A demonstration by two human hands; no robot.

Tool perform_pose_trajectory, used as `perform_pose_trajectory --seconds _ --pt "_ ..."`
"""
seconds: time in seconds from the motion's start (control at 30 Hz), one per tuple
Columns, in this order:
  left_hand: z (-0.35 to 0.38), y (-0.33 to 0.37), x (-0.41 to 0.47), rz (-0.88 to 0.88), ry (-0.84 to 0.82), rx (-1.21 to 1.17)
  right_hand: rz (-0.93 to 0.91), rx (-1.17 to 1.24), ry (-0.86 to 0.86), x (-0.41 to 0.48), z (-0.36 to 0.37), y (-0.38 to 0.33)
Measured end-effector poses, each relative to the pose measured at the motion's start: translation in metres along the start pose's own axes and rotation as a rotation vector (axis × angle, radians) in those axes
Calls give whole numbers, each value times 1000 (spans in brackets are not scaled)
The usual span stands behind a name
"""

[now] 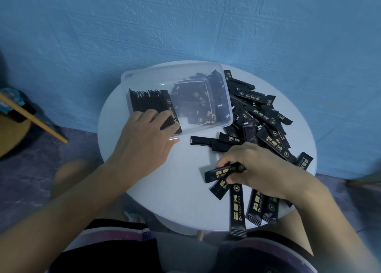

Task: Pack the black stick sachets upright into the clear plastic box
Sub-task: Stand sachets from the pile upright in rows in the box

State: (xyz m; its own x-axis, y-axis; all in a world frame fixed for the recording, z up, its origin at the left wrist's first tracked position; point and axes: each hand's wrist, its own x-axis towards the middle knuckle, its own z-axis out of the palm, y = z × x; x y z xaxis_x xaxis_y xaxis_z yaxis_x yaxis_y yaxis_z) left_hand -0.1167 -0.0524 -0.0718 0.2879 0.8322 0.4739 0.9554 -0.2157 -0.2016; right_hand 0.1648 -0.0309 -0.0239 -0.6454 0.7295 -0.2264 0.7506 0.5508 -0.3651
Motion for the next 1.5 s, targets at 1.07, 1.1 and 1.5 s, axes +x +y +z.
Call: perform_pose_trajectory --seconds 1.07,1.1,1.5 --pt "-2 1 0 -16 -11 -13 -115 -96 52 32 4 -4" --pt "-2 1 0 -15 -10 -12 -124 -68 54 31 2 -6" --pt "-1 2 -2 4 0 14 -118 536 435 87 -32 -39"
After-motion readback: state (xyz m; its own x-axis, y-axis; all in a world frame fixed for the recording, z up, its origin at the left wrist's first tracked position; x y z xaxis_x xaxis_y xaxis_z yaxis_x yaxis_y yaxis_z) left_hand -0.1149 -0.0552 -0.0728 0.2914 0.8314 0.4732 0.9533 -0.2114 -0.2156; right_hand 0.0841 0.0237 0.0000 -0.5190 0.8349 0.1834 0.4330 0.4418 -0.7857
